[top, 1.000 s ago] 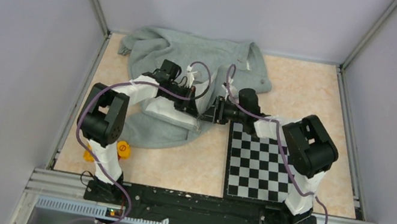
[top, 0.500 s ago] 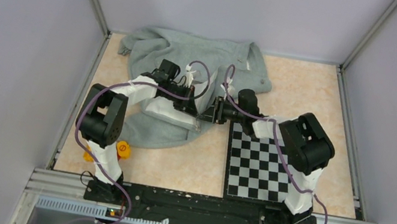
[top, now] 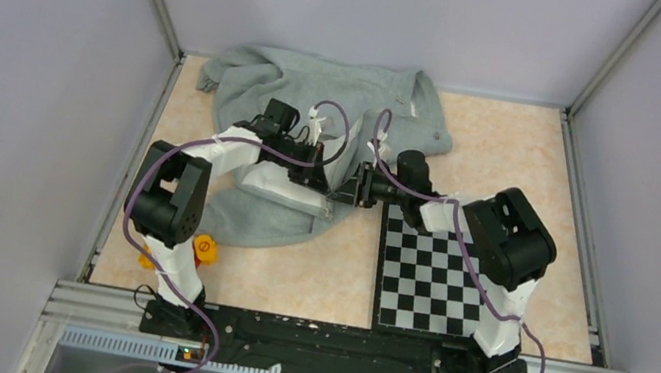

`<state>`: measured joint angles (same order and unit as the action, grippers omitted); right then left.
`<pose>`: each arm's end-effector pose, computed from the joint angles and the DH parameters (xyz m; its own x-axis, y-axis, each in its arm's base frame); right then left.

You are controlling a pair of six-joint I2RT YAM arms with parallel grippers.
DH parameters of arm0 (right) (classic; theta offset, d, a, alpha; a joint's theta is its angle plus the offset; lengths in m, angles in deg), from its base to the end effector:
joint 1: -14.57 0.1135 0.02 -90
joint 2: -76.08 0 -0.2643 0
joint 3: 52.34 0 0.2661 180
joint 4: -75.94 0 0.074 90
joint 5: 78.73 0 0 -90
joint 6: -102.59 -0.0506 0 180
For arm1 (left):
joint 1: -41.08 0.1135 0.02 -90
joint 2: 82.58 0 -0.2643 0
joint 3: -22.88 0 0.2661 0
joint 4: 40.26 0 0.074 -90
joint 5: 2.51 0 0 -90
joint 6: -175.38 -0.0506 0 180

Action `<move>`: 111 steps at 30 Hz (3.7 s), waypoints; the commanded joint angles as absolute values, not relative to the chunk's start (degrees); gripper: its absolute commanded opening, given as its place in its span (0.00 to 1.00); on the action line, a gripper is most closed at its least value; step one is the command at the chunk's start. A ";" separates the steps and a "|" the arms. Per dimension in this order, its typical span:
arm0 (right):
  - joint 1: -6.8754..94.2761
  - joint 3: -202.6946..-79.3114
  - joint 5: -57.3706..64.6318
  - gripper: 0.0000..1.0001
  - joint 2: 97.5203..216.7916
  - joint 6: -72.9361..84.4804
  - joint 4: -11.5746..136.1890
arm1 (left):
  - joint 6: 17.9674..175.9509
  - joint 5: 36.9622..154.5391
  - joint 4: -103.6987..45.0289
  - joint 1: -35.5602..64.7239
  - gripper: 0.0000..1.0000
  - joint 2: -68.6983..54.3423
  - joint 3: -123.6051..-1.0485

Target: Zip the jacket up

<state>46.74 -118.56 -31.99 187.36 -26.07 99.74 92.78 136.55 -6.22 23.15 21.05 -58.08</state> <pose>0.3262 0.2462 0.1312 -0.8196 0.0219 -0.5725 -0.5332 0.3364 0.7762 0.3561 -0.1554 0.1782 -0.8655 0.1913 -0.4630 0.4888 0.5248 -0.6969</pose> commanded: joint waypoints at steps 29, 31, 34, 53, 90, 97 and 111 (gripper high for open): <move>47.71 -117.09 -32.60 0.11 189.61 -27.20 107.60 | 92.90 139.25 -8.16 23.16 0.00 18.84 -58.45; 47.71 -116.95 -32.44 0.08 189.58 -26.79 107.73 | 92.86 139.38 -8.35 23.15 0.00 18.68 -58.33; 47.71 -116.55 -31.64 0.02 189.28 -25.54 107.91 | 92.86 139.58 -8.54 23.21 0.01 18.45 -58.36; 47.71 -112.74 -31.50 0.00 187.69 -20.24 116.73 | 95.18 135.45 -17.82 26.59 0.58 4.99 -51.38; 47.71 -108.47 -31.07 0.00 180.57 -20.07 115.46 | 81.65 83.35 6.04 31.59 0.50 32.47 -79.86; 47.71 -109.30 -29.98 0.00 180.83 -18.88 112.57 | 83.53 84.06 10.54 31.08 0.13 25.92 -82.56; 47.71 -109.67 -29.77 0.00 181.06 -19.42 111.98 | 94.88 97.11 16.49 23.77 0.00 14.74 -77.14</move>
